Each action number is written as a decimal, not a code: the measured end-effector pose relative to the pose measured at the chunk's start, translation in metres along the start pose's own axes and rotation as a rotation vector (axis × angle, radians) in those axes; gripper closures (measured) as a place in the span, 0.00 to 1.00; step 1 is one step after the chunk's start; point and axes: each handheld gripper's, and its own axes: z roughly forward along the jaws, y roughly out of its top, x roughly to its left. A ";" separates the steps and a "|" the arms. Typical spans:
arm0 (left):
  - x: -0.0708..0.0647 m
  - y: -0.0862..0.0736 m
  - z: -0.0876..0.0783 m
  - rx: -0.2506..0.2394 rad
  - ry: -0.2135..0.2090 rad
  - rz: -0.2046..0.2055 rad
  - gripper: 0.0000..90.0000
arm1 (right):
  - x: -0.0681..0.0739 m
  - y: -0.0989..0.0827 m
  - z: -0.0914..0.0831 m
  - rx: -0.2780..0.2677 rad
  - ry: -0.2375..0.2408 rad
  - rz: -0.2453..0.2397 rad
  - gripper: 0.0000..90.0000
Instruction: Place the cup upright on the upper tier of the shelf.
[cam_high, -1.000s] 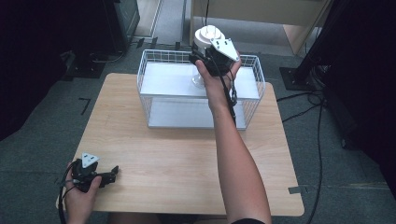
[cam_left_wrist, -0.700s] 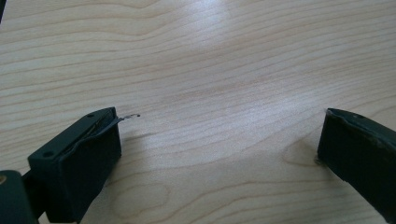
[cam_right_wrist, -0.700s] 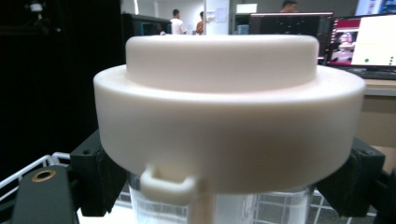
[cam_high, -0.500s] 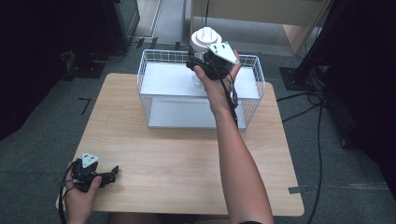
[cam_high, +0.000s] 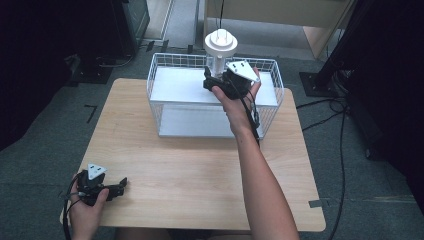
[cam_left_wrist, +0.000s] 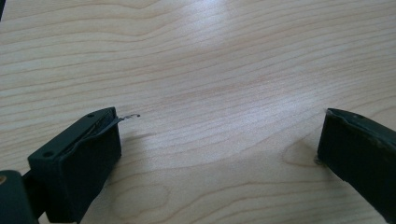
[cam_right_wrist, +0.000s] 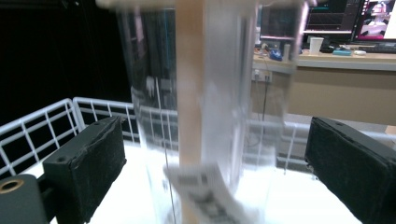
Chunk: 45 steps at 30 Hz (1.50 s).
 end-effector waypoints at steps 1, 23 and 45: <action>0.000 0.000 0.000 -0.001 0.000 0.000 0.00 | -0.001 -0.003 -0.003 0.000 0.001 0.001 0.06; 0.000 0.000 0.000 -0.002 0.001 -0.001 0.00 | -0.024 -0.058 -0.061 0.021 -0.011 -0.014 0.06; 0.000 0.000 0.000 -0.002 0.001 0.000 0.00 | -0.080 -0.122 -0.123 0.096 -0.116 0.023 0.06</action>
